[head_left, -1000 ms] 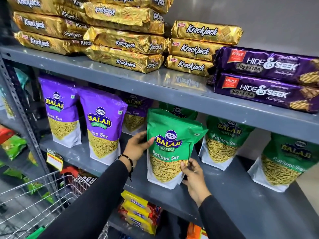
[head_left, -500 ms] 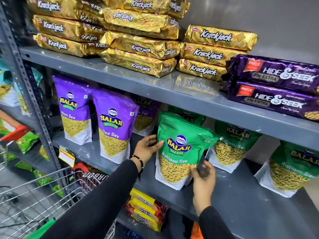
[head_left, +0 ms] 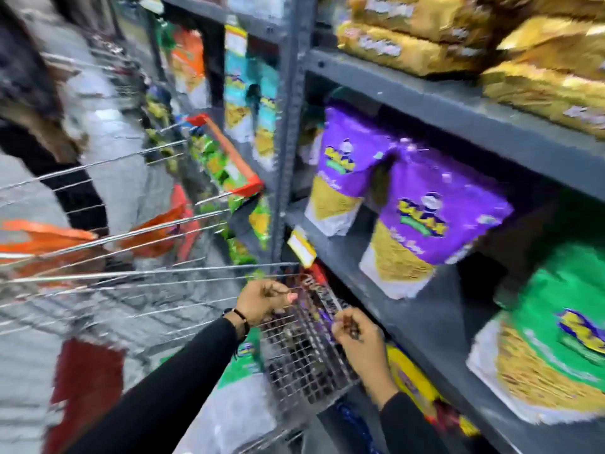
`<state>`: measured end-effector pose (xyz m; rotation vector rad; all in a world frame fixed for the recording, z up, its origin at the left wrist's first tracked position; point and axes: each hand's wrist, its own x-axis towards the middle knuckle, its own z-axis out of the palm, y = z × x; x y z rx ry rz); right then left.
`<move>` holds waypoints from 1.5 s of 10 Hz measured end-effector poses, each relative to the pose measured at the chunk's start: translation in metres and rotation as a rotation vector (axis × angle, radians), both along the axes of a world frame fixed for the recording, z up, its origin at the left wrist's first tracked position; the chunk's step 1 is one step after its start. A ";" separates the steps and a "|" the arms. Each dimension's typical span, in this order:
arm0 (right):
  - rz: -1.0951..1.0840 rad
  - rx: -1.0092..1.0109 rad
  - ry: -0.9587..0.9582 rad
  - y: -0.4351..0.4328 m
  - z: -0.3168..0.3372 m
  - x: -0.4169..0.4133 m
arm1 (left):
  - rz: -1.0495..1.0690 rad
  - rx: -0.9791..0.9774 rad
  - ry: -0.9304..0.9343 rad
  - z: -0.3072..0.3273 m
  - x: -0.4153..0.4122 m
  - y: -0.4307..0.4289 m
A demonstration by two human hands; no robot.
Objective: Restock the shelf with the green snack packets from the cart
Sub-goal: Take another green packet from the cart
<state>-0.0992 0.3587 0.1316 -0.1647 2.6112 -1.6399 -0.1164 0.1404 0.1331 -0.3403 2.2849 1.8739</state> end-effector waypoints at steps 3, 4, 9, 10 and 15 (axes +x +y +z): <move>0.441 0.416 -0.603 -0.116 -0.135 -0.017 | 0.265 0.124 -0.562 -0.111 0.050 -0.131; 0.551 0.693 -0.675 -0.128 -0.181 -0.022 | 0.294 0.114 -0.691 -0.167 0.054 -0.144; 0.391 0.747 -1.125 -0.148 -0.295 -0.043 | 0.573 0.083 -0.819 -0.299 0.032 -0.117; 0.295 0.574 -1.202 -0.148 -0.295 -0.044 | 0.500 0.054 -0.826 -0.291 0.024 -0.118; 0.254 -0.082 -0.950 -0.151 -0.171 -0.049 | 0.464 -0.320 -0.312 -0.098 0.004 -0.109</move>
